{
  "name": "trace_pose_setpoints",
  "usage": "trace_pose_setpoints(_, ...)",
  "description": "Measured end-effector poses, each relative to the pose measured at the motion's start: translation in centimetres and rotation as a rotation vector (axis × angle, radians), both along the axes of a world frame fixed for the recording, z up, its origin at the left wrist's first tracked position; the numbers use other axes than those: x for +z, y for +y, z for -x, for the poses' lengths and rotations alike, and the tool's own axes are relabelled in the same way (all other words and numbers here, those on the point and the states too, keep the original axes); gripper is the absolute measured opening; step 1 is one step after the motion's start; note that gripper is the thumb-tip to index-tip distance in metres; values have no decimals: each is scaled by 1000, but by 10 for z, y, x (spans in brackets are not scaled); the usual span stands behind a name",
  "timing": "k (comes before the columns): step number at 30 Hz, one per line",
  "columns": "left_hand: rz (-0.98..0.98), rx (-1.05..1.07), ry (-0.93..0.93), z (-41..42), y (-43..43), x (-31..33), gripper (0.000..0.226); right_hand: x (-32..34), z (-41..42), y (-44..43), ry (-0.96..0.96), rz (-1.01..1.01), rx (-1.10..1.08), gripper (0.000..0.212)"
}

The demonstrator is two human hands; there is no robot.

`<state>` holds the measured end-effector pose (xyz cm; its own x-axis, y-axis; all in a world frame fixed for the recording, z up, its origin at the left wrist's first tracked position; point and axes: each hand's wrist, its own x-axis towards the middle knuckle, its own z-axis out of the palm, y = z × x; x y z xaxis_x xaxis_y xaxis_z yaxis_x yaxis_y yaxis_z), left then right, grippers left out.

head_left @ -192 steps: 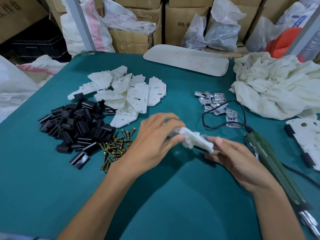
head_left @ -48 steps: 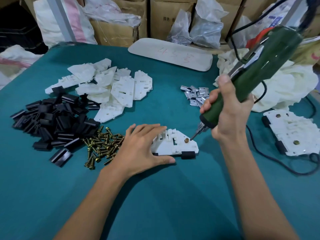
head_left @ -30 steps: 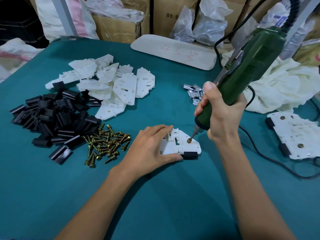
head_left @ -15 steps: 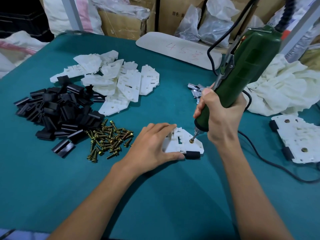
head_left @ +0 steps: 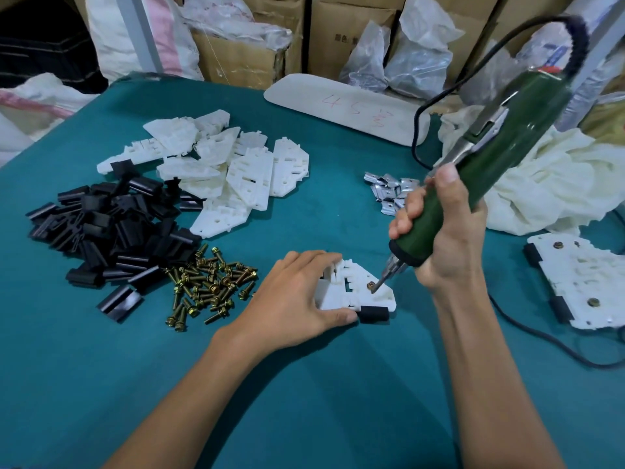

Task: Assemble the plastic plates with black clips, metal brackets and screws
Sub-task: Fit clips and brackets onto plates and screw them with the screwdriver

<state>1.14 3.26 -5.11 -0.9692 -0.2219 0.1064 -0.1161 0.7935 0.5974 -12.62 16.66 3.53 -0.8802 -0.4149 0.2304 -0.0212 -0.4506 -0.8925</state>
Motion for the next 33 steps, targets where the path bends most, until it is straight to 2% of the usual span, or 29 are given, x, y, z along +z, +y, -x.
trace_pose_setpoints(5,-59,-31,-103,6,-3,13,80,-12,3,17,-151,48,-11,27)
trace_pose_setpoints(10,342,341,-218,12,-5,32,73,-14,10,26,-213,65,-44,30)
trace_pose_setpoints(12,307,376,-260,10,-1,35,65,-15,13,29,-220,82,-52,33)
trace_pose_setpoints(14,313,351,-254,4,2,35,63,-15,14,31,-206,87,-54,31)
trace_pose_setpoints(16,313,297,-148,0,2,38,64,-16,13,31,-199,89,-58,31)
trace_pose_setpoints(18,224,63,-140,-2,0,41,64,-16,13,32,-204,90,-68,36)
trace_pose_setpoints(20,168,-194,-236,2,-1,38,90,-16,13,32,-198,84,-89,36)
trace_pose_setpoints(21,173,-237,-253,4,-1,34,96,-15,13,32,-185,78,-101,34)
trace_pose_setpoints(24,235,-117,-98,8,6,20,89,-14,10,31,-125,75,-149,25)
trace_pose_setpoints(27,300,4,-13,8,19,9,94,-11,6,29,-74,76,-216,20)
trace_pose_setpoints(29,327,34,25,8,24,0,96,-10,3,27,-40,87,-249,22)
trace_pose_setpoints(33,325,49,94,8,27,-6,84,-9,-4,20,29,98,-288,21)
